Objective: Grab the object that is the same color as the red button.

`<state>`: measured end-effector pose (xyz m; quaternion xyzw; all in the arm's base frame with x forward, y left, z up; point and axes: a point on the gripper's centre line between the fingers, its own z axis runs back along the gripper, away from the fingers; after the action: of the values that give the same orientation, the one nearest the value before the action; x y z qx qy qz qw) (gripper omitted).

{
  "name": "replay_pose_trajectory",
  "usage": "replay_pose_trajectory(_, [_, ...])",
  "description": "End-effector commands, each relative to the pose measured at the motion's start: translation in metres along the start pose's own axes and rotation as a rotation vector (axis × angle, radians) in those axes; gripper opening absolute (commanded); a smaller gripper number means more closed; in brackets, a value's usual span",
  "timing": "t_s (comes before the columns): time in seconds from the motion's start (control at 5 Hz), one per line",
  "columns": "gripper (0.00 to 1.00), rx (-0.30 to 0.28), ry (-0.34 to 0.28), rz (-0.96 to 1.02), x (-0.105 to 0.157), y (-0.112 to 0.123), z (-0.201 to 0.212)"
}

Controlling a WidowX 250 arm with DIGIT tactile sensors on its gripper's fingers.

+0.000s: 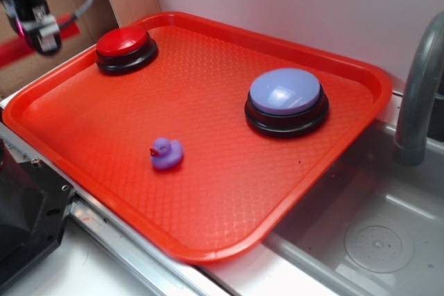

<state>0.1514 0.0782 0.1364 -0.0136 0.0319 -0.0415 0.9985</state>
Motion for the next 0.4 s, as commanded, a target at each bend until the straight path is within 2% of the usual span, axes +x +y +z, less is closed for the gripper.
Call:
replay_pose_trajectory(0.0, [0.0, -0.091, -0.049, 0.245, -0.0086, -0.0147, 0.0896])
replay_pose_trajectory(0.2, [0.0, -0.128, -0.044, 0.309, -0.0092, -0.0241, 0.0942])
